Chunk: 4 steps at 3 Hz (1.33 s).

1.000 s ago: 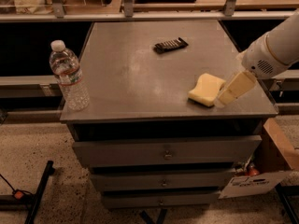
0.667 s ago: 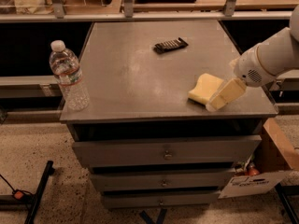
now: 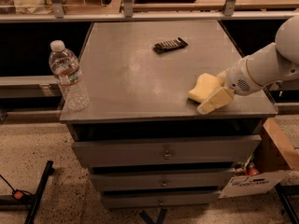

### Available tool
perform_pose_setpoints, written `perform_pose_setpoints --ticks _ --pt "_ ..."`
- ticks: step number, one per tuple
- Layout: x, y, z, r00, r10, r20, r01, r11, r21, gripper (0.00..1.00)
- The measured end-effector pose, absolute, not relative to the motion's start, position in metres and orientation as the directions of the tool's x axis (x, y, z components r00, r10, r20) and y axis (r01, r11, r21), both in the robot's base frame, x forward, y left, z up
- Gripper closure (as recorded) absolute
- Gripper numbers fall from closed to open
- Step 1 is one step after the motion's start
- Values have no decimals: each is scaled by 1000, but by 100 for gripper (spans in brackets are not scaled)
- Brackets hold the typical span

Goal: Move sponge near rxbar chocolate

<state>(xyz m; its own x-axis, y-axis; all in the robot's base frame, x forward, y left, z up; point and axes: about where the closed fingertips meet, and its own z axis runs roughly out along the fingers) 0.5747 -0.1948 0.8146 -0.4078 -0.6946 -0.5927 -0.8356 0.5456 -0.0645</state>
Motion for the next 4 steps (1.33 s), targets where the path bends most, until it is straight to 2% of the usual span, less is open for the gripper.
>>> perform_pose_setpoints --ticks 3,4 --pt "575 -194 816 -451 -662 -598 -830 558 9 88" --pt "571 -196 825 -454 -665 -593 -817 577 -21 100"
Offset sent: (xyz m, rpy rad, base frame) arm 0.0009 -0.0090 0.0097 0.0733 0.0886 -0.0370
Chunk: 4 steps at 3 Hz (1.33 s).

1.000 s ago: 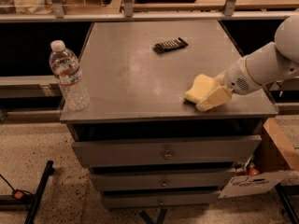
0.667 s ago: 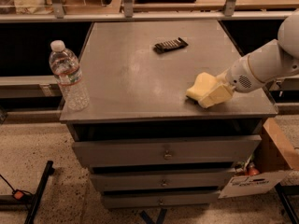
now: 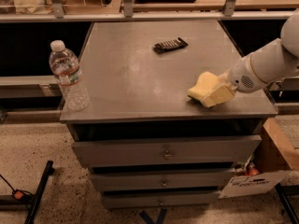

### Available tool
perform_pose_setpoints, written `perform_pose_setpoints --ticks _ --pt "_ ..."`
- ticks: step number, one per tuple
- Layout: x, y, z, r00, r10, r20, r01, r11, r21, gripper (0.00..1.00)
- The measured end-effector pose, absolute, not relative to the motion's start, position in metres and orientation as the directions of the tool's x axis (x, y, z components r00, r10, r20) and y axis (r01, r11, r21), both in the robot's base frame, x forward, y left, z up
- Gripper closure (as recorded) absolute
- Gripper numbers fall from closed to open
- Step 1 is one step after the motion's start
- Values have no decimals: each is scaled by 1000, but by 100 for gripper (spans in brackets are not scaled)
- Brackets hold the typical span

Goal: Move sponge near rxbar chocolate

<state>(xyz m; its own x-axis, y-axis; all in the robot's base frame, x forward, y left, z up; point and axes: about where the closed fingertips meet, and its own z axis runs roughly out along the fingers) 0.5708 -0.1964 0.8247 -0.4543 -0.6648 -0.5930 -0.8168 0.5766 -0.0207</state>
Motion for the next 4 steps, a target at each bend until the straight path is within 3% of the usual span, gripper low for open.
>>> perform_pose_setpoints --ticks 3,4 --pt "672 -188 854 -497 -669 -552 -686 693 -222 100" --pt "710 -186 843 -510 -627 -589 -639 734 -229 100"
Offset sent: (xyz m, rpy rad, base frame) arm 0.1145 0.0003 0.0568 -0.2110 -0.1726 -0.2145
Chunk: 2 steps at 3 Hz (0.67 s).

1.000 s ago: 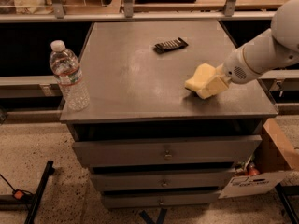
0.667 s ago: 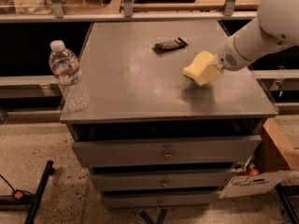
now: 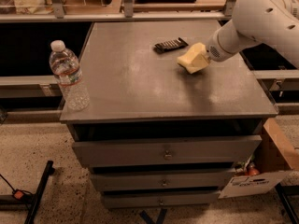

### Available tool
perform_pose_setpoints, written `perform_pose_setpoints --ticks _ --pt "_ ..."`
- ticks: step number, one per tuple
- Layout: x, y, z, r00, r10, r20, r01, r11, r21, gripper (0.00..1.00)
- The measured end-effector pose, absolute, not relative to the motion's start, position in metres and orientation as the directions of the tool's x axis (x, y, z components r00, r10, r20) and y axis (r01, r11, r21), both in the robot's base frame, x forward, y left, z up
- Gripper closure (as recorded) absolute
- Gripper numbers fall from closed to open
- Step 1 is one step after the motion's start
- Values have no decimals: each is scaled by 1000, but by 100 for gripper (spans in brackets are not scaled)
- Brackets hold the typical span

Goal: Move sponge near rxbar chocolate

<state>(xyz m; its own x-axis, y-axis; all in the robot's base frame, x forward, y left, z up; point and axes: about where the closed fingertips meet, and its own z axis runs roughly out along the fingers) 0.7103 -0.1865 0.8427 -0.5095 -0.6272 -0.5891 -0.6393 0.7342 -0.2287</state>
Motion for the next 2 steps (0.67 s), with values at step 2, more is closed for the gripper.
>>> perform_pose_setpoints --ticks 2 --pt "749 -172 830 -509 -546 -666 -618 770 -159 100"
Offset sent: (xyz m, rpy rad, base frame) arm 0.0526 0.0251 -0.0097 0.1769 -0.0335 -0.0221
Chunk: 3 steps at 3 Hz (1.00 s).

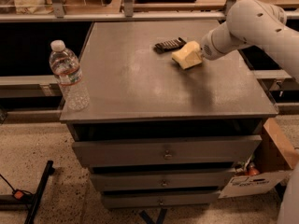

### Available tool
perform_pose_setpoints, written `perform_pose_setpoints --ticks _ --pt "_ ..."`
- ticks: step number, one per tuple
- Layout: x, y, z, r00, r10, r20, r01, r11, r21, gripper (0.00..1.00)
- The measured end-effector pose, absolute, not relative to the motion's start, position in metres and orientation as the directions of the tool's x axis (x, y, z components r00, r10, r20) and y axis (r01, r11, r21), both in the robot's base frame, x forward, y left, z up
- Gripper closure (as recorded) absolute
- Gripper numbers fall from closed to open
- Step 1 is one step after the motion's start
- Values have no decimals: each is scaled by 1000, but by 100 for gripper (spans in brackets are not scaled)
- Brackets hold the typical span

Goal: Move sponge near rxbar chocolate

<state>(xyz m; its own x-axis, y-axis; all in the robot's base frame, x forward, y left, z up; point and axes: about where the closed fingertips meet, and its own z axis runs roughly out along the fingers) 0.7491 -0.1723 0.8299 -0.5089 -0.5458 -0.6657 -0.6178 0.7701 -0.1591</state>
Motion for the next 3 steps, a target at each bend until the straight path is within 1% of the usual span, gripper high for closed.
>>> perform_pose_setpoints --ticks 1,3 --pt "756 -169 828 -522 -491 -697 -613 784 -93 83" --pt "758 -158 833 -524 -456 -720 -621 782 -43 37"
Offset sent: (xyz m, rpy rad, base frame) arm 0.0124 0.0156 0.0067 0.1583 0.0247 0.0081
